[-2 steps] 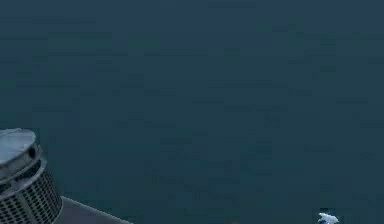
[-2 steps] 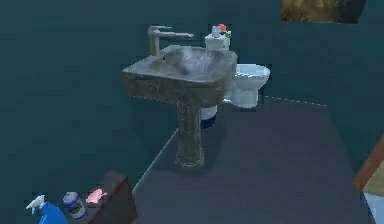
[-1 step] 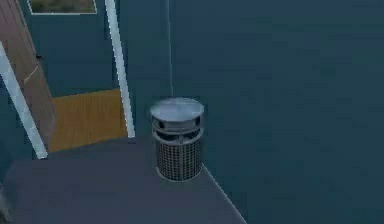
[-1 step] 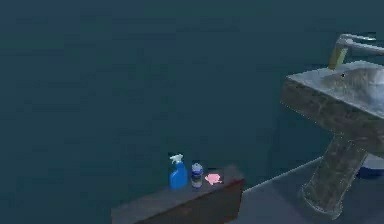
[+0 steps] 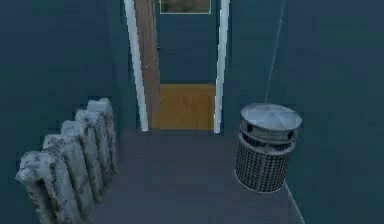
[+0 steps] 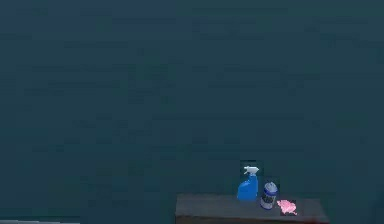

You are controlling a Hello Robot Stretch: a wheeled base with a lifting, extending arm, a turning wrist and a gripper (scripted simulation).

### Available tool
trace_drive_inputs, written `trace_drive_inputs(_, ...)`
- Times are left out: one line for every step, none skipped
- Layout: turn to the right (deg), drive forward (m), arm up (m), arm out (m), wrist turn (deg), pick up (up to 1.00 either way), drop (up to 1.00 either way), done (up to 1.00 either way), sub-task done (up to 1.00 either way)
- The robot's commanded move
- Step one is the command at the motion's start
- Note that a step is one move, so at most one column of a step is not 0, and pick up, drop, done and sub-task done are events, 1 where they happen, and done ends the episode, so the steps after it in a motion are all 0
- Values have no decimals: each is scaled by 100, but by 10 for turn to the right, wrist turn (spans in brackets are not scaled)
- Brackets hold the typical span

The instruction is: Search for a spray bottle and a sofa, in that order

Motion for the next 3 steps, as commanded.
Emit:
trace_drive_inputs(0, 100, 0, 0, 0, 0, 0, 0, 0)
trace_drive_inputs(0, 100, 0, 0, 0, 0, 0, 0, 0)
trace_drive_inputs(0, 100, 0, 0, 0, 0, 0, 0, 0)
